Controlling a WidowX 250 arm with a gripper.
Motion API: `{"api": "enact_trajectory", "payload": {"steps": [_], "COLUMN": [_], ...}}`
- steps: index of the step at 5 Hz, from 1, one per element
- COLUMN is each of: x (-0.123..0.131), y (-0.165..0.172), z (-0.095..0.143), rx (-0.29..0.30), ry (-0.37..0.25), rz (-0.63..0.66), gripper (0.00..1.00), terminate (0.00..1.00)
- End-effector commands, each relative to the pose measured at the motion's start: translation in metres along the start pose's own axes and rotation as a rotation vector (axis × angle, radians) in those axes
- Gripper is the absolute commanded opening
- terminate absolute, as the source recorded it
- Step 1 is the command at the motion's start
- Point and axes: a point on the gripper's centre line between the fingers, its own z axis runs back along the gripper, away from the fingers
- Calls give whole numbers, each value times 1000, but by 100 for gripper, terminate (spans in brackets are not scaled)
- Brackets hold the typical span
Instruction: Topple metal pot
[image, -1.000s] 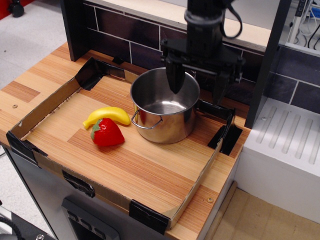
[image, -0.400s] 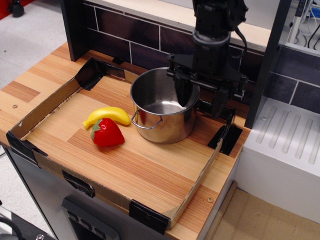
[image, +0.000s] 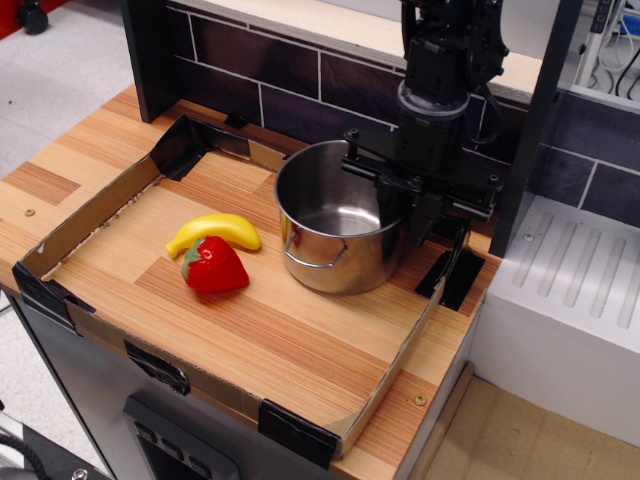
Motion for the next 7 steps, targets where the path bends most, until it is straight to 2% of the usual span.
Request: {"api": "enact_trajectory", "payload": {"steps": [1, 3, 4, 5, 6, 7], "x": [-2, -22, -34, -41, -43, -33], "y": [-7, -17, -20, -18, -21, -17], "z": [29, 59, 75, 80, 74, 62], "rx": [-107, -334, -456, -569, -683, -739], "ry": [16, 66, 112, 180, 255, 319], "rz": [8, 5, -14, -36, -100, -88], "gripper": [0, 0, 0, 0, 0, 0], "terminate": [0, 0, 0, 0, 0, 0]}}
